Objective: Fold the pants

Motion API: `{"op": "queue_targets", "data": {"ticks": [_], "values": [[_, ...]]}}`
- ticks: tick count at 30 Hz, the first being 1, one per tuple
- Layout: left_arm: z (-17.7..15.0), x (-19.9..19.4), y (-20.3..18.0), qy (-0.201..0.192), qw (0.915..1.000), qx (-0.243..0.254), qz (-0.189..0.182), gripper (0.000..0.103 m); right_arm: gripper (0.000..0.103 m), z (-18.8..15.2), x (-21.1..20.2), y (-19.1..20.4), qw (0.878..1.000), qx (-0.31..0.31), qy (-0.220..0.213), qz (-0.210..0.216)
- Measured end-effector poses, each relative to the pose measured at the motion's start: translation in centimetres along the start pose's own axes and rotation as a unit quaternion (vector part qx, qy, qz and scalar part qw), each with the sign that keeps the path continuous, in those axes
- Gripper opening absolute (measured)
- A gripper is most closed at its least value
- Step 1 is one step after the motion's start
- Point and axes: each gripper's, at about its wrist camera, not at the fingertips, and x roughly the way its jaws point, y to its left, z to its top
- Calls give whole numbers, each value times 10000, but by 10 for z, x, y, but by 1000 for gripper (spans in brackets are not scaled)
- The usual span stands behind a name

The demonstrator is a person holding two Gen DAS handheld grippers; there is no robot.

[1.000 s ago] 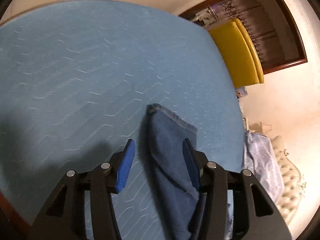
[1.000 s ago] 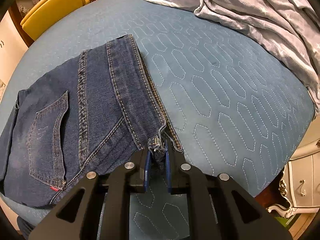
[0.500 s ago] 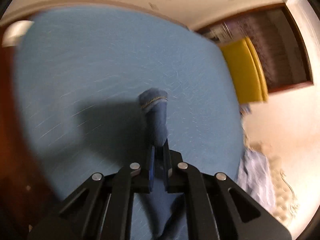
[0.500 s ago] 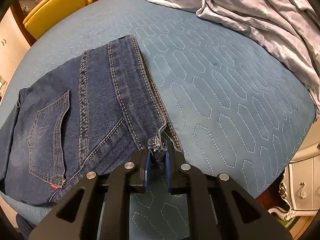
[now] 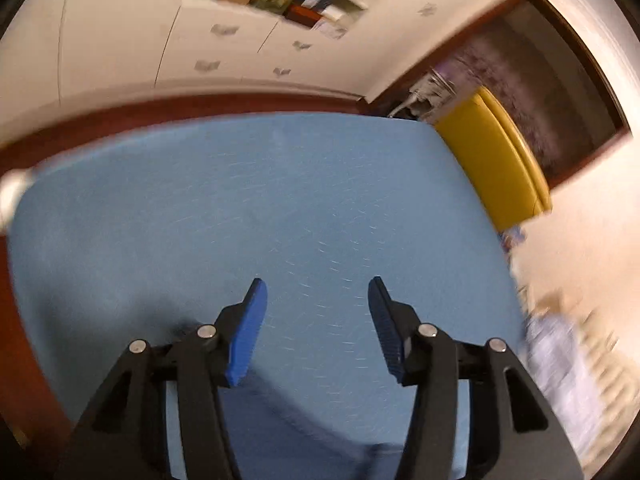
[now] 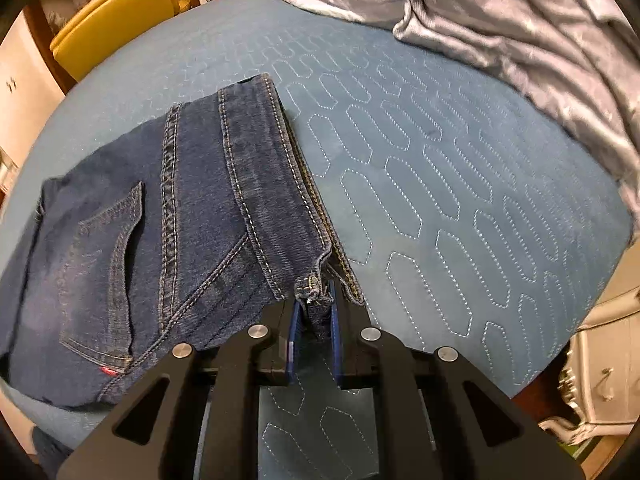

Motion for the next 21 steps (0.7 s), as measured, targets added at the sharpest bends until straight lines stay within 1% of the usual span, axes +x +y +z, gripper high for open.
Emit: {"op": "queue_targets", "data": {"ticks": [1, 2, 3, 4, 5, 6, 7, 8, 9, 10, 11, 12, 13, 14, 15, 16, 18, 19, 20, 21], "values": [[-3, -10, 23, -70, 9998, 94, 186, 52, 10, -1, -2, 5, 9998, -67, -81, -146], [-10, -17, 45, -114, 9993, 69, 350, 49, 10, -2, -4, 8, 9996, -91, -142, -245], [-20, -23, 66, -85, 9993, 36, 374, 43, 12, -4, -10, 12, 9986, -99, -264, -448], [-28, -22, 81, 45, 9993, 50, 364, 43, 16, -5, -19, 16, 9967, -119, -425, -678], [-50, -17, 98, 433, 9985, 86, 336, 43, 19, -7, -28, 21, 9941, -193, -585, -897], [-66, -12, 105, 699, 9972, 86, 248, 43, 26, -12, -44, 35, 9873, -386, -874, -1269], [-80, -2, 105, 942, 9954, 114, 136, 43, 33, -17, -55, 47, 9817, -535, -1067, -1486], [-100, 9, 99, 1209, 9923, 255, 101, 43, 36, -25, -66, 66, 9778, -788, -1211, -1518], [-116, 19, 89, 1365, 9898, 390, 144, 37, 45, -31, -69, 80, 9762, -1006, -1237, -1473], [-120, 30, 85, 1432, 9886, 447, 108, 29, 53, -38, -71, 98, 9717, -1320, -1258, -1504], [-127, 40, 72, 1574, 9857, 593, 32, 9, 54, -46, -71, 113, 9658, -1557, -1313, -1604], [-131, 46, 57, 1640, 9836, 747, 94, 0, 55, -54, -71, 128, 9609, -1735, -1362, -1674], [-133, 54, 44, 1643, 9825, 856, 192, 0, 55, -60, -68, 138, 9603, -1811, -1327, -1656], [-133, 60, 23, 1641, 9813, 980, 215, 0, 55, -66, -67, 145, 9623, -1816, -1266, -1583], [-130, 66, 1, 1608, 9799, 1144, 272, 0, 55, -71, -65, 153, 9676, -1754, -1140, -1414], [-122, 74, -11, 1578, 9789, 1254, 342, 0, 55, -72, -63, 157, 9703, -1719, -1057, -1334], [-117, 86, -46, 1513, 9762, 1489, 435, 0, 55, -75, -64, 165, 9737, -1693, -957, -1188], [-117, 87, -62, 1468, 9754, 1615, 323, 0, 55, -75, -63, 170, 9751, -1688, -910, -1117], [-120, 94, -88, 1526, 9710, 1837, -44, 8, 55, -74, -62, 170, 9766, -1661, -859, -1063], [-120, 93, -99, 1598, 9691, 1869, -210, 12, 56, -74, -60, 172, 9786, -1612, -797, -1003]]}}
